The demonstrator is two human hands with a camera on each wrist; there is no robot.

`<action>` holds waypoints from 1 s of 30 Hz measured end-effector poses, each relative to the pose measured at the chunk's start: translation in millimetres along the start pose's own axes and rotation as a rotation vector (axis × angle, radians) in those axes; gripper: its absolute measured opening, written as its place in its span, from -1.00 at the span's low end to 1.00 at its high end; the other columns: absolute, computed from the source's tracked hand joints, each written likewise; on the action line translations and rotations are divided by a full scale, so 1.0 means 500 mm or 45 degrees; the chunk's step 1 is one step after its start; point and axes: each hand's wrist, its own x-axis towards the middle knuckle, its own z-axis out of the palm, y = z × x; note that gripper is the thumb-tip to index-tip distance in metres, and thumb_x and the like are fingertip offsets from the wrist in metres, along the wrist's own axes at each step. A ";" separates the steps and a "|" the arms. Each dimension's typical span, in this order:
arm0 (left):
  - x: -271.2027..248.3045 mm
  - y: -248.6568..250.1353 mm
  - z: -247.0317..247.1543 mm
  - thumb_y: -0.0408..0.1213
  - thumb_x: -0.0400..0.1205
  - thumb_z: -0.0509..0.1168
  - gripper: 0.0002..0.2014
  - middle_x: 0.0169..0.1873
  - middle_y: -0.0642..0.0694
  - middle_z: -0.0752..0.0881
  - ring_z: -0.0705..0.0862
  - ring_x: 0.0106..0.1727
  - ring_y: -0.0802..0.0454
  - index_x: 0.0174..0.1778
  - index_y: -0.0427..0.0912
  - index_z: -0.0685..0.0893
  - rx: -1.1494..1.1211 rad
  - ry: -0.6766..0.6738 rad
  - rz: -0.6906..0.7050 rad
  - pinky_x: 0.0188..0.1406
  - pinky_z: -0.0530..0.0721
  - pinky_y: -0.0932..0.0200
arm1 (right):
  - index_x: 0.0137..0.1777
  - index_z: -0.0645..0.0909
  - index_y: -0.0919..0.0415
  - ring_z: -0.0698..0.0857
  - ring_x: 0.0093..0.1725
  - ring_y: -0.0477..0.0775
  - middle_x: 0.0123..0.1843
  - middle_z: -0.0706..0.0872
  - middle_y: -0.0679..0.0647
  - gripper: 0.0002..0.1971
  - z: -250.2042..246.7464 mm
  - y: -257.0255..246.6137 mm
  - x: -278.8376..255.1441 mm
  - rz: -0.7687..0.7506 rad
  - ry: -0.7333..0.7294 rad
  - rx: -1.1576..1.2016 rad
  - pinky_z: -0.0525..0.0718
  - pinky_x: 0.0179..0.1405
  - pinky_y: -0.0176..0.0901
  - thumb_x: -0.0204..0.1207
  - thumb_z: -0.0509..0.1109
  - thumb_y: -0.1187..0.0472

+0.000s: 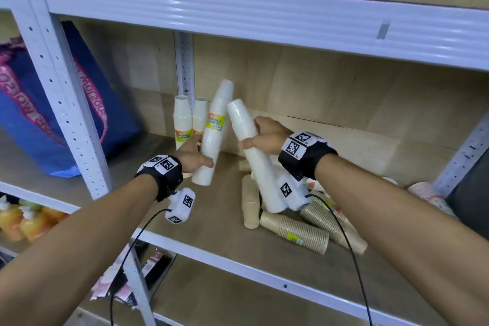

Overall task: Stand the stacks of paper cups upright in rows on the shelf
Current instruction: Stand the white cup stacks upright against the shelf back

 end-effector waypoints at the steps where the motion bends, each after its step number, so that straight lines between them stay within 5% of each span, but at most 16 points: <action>1: 0.002 0.000 -0.006 -0.41 0.40 0.58 -0.23 0.15 -0.08 0.61 0.60 0.18 -0.07 0.49 -0.16 0.36 -0.007 0.022 0.003 0.19 0.62 -0.03 | 0.24 0.53 0.13 0.68 0.05 0.05 0.12 0.68 0.00 -0.42 0.002 -0.011 0.009 -0.008 0.025 0.065 0.68 0.07 -0.05 0.29 0.60 -0.08; 8: 0.021 -0.049 -0.006 -0.22 0.11 0.62 -0.10 0.12 0.02 0.70 0.66 0.22 -0.09 0.39 0.06 0.39 -0.047 0.093 -0.024 0.28 0.64 -0.24 | 0.30 0.47 0.14 0.70 0.14 0.12 0.20 0.69 0.07 -0.38 0.073 -0.036 0.058 0.044 0.149 0.413 0.69 0.18 0.13 0.27 0.61 0.05; 12: 0.014 -0.062 0.014 -0.32 0.23 0.61 -0.16 0.09 0.05 0.69 0.65 0.20 -0.06 0.42 0.06 0.40 -0.032 0.075 -0.060 0.28 0.64 -0.18 | 0.30 0.47 0.15 0.69 0.15 0.14 0.19 0.69 0.08 -0.41 0.121 -0.025 0.075 0.123 0.153 0.516 0.70 0.16 0.12 0.31 0.62 0.10; 16: 0.023 -0.096 0.040 -0.23 0.13 0.59 -0.10 0.14 0.06 0.69 0.66 0.21 -0.06 0.40 0.21 0.37 0.001 0.047 -0.085 0.24 0.67 -0.21 | 0.31 0.47 0.15 0.69 0.16 0.13 0.20 0.69 0.07 -0.41 0.156 -0.018 0.086 0.160 0.151 0.607 0.69 0.16 0.09 0.31 0.62 0.15; 24: 0.017 -0.104 0.069 -0.41 0.34 0.57 -0.16 0.27 -0.10 0.63 0.59 0.33 -0.18 0.49 -0.04 0.29 -0.001 0.057 -0.117 0.33 0.59 -0.23 | 0.31 0.48 0.13 0.69 0.16 0.14 0.20 0.70 0.06 -0.41 0.176 -0.018 0.097 0.157 0.138 0.649 0.68 0.21 0.15 0.29 0.61 0.17; 30: 0.015 -0.082 0.034 -0.37 0.41 0.57 -0.23 0.21 0.01 0.64 0.62 0.33 -0.08 0.51 -0.09 0.35 -0.129 0.050 -0.033 0.33 0.60 -0.12 | 0.29 0.48 0.14 0.68 0.09 0.08 0.15 0.68 0.01 -0.47 0.160 -0.027 0.103 0.128 0.136 0.650 0.65 0.01 -0.06 0.37 0.59 0.12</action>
